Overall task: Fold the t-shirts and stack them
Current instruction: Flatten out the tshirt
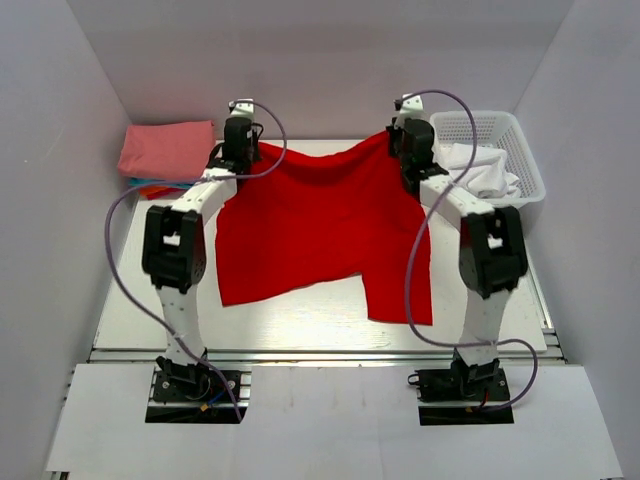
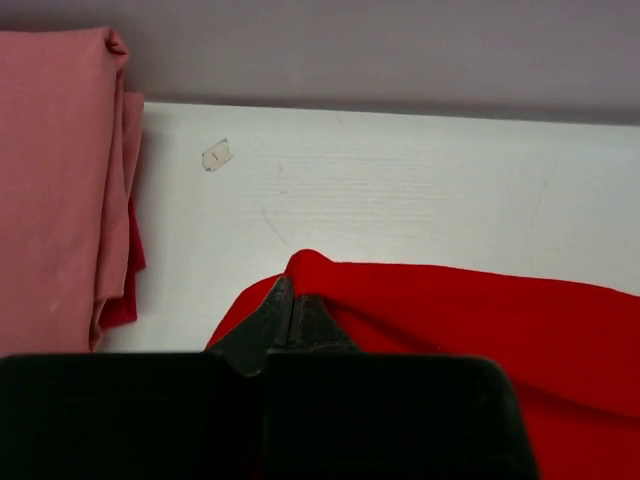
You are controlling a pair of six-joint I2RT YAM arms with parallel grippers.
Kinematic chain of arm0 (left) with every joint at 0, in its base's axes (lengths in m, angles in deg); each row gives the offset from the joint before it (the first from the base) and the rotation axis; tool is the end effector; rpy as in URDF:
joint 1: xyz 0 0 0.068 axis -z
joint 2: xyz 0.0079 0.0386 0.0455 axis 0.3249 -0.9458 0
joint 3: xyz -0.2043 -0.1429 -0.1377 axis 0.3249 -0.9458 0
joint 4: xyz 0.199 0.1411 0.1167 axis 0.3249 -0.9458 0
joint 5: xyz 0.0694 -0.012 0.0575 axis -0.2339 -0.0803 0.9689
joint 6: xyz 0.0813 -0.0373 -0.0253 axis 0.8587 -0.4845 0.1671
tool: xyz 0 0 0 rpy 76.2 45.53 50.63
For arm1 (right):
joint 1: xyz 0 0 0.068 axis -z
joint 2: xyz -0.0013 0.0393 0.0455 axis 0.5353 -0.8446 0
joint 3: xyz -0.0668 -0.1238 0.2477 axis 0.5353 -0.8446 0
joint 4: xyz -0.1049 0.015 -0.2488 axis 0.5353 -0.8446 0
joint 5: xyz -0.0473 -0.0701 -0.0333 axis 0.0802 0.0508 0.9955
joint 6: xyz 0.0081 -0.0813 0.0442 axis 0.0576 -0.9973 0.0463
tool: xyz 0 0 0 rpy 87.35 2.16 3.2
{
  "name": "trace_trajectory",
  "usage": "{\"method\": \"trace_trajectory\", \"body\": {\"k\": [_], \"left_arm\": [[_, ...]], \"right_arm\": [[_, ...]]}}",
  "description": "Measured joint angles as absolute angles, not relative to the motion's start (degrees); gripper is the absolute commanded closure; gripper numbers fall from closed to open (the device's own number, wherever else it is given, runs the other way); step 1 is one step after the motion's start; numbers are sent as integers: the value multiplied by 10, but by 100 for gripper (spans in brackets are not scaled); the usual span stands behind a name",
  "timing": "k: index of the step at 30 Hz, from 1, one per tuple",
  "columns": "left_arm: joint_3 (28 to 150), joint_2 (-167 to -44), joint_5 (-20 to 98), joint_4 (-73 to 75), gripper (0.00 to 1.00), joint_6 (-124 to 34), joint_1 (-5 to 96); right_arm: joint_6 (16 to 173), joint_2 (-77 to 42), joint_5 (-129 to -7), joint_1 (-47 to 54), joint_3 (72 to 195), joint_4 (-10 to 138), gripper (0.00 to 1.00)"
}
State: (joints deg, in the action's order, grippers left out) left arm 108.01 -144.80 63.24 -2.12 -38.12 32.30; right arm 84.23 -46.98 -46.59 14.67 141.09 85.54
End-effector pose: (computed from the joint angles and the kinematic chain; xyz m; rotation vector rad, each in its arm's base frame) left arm 0.5251 -0.1012 0.2530 -0.0338 1.9833 0.0660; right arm 0.5068 0.1401 0.2940 -0.1162 1.6648 -0.0161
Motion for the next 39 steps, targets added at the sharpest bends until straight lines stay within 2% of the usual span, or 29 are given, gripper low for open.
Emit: {"method": "trace_trajectory", "body": {"k": [1, 2, 3, 4, 5, 6, 7, 8, 10, 13, 22, 27, 32, 39], "left_arm": [[1105, -1475, 633, -18, 100, -380, 320], [1133, -1501, 635, -22, 85, -379, 317], [1165, -1531, 637, -23, 67, -376, 314], [1191, -1557, 638, -26, 43, -372, 311], [1221, -1587, 642, -32, 1, -368, 307], [1263, -1620, 644, -45, 0, -366, 304], [1309, -1653, 645, -60, 0, -371, 300], [1360, -1688, 645, -79, 0, -370, 296], [1426, -1732, 639, -106, 0, -370, 292], [1426, -1732, 616, -128, 0, -371, 286], [1211, -1520, 535, -155, 0, -393, 294], [1056, -1355, 493, -184, 0, -435, 303], [830, -1173, 491, -228, 0, -518, 306], [609, -1025, 510, -307, 0, -630, 305]], "right_arm": [[838, -498, -461, 148, 1434, 860, 100], [833, -528, -456, 150, 1462, 866, 100], [825, -559, -451, 152, 1492, 866, 100], [819, -591, -448, 154, 1524, 865, 89], [812, -631, -444, 156, 1571, 863, 51], [811, -663, -440, 158, 1614, 854, 32], [809, -694, -437, 160, 1657, 841, 18], [807, -724, -433, 162, 1701, 830, 10], [801, -756, -431, 166, 1751, 800, 10], [797, -744, -446, 169, 1729, 772, 10], [848, -524, -552, 168, 1553, 674, 10], [916, -374, -581, 165, 1445, 659, 10], [997, -251, -585, 165, 1277, 637, 10], [1116, -121, -533, 165, 1076, 568, 10]]}}
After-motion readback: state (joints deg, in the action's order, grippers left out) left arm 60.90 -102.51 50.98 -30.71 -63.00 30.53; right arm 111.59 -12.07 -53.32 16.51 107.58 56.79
